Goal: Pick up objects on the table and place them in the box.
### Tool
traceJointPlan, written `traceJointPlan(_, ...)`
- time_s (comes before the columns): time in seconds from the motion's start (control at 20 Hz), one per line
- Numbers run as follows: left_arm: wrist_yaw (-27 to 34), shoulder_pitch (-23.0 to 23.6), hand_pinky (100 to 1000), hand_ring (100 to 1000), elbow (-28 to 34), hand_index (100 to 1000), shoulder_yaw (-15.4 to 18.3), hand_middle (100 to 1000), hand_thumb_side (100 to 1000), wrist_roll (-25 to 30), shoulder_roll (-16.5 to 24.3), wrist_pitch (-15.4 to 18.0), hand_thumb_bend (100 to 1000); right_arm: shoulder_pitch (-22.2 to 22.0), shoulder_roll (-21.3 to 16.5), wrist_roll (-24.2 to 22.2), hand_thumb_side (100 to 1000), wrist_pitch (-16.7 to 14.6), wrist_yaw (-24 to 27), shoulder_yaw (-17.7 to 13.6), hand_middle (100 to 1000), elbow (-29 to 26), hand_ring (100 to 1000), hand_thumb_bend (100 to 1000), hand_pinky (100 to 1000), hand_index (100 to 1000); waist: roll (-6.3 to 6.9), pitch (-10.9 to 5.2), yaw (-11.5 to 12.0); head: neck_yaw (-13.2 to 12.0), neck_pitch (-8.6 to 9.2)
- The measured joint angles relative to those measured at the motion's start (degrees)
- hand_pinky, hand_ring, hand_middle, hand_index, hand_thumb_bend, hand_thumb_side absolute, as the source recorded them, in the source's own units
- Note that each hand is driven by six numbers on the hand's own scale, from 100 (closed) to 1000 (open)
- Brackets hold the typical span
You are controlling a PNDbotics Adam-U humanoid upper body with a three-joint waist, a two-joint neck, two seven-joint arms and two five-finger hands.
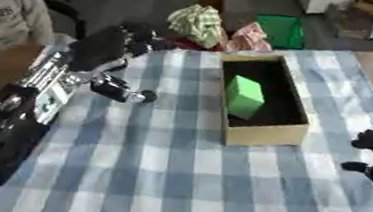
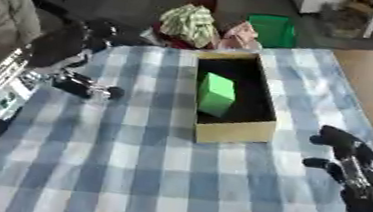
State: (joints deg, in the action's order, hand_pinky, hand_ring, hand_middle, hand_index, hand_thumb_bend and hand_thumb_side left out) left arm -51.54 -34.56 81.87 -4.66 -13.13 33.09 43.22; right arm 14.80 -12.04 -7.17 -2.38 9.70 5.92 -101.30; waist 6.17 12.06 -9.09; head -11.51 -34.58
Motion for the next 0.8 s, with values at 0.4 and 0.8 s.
traceJointPlan(0.4,7.74,12.29,862,865,11.7,949,3.37,889,108,5.94,-1.81,-7.31,276,-0.3,-0.26,0.35,647,-0.2,-0.03,-0.34,678,-0.01,1000,100,648,824,-0.46,-0.09,1.52,0.29,-0.08)
traceJointPlan(0.8,15.19,23.89,865,860,19.3,947,6.03,882,277,13.27,-7.16,-13.14,100,-1.22,-0.26,0.66,653,-0.16,-0.04,-0.62,678,0.0,1000,100,648,824,-0.85,-0.75,2.18,-0.29,-2.44)
